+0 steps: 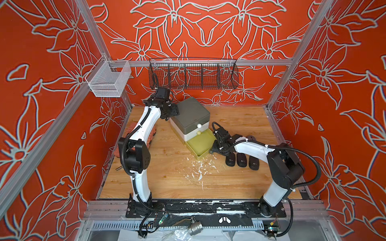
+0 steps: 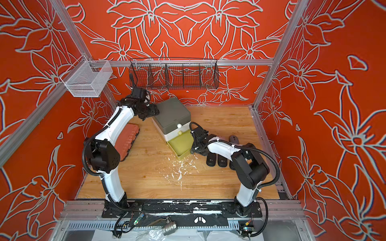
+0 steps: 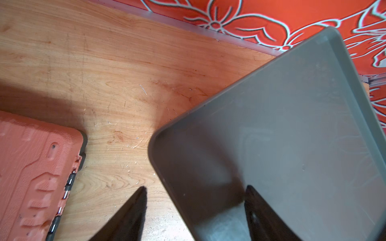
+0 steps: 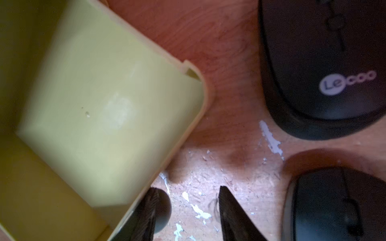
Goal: Take the mice out of the drawer
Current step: Close the drawer of the storage box.
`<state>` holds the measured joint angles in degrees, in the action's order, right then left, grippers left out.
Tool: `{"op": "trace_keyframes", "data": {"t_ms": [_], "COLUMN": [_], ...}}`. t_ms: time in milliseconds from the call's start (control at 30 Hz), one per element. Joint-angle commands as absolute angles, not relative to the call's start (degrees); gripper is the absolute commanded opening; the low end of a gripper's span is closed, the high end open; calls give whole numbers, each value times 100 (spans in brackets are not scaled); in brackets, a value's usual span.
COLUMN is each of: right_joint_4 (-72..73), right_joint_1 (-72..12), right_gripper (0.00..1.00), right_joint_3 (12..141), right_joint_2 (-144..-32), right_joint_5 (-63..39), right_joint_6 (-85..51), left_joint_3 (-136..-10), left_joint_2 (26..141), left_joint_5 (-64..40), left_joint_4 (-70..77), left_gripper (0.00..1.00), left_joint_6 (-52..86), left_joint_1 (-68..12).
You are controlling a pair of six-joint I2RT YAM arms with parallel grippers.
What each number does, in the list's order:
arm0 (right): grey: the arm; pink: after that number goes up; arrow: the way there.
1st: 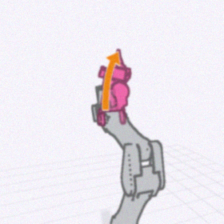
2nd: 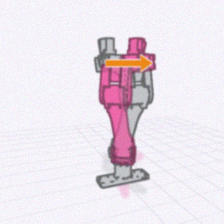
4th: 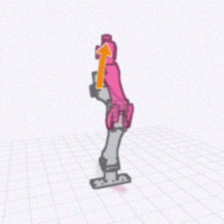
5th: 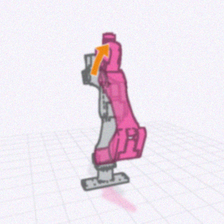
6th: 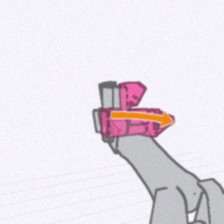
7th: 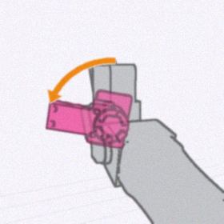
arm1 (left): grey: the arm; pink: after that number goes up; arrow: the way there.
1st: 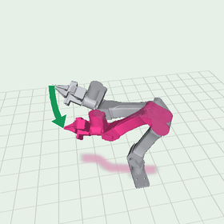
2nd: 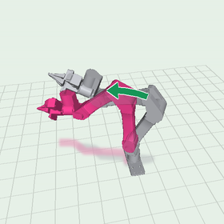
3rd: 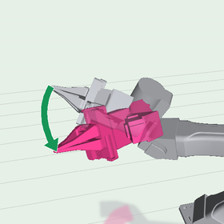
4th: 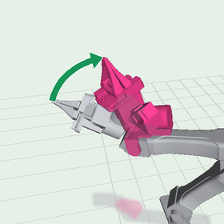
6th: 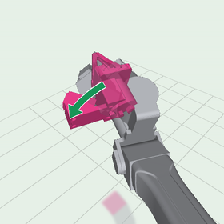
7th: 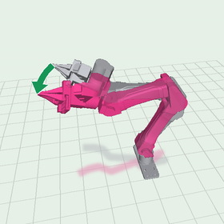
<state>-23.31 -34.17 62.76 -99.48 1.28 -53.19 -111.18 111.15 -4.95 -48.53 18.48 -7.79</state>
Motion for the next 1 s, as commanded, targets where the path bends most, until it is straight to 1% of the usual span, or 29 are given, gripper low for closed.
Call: {"op": "trace_keyframes", "data": {"t_ms": [0,233,533,800,900,967], "right_joint_4": [-1939,-1294,-561,350,435,507], "right_joint_1": [-3393,-3393,-3401,-3393,-3393,-3388], "right_gripper": [51,52,51,48,47,44], "right_joint_3": [6558,6703,7039,6980,7000,7029], "right_joint_2": [-10117,-10402,-10960,-11173,-11219,-11256], "right_joint_5": [161,-215,-316,-299,-262,-272], "right_joint_6": [-5273,-5502,-5839,-6051,-6110,-6130], "left_joint_3": [-10874,-10872,-10859,-10832,-10846,-10846], "left_joint_2": [11204,11184,11175,11162,11159,11153], "left_joint_5": [-400,-545,-554,-609,-613,-606], "left_joint_4": [-5537,-5526,-5546,-5550,-5554,-5549], "left_gripper": [71,71,70,70,69,69], "left_joint_6": [1844,1950,1998,2041,2052,2063], "left_joint_1": [-751,-756,-759,-765,-765,-765]}}
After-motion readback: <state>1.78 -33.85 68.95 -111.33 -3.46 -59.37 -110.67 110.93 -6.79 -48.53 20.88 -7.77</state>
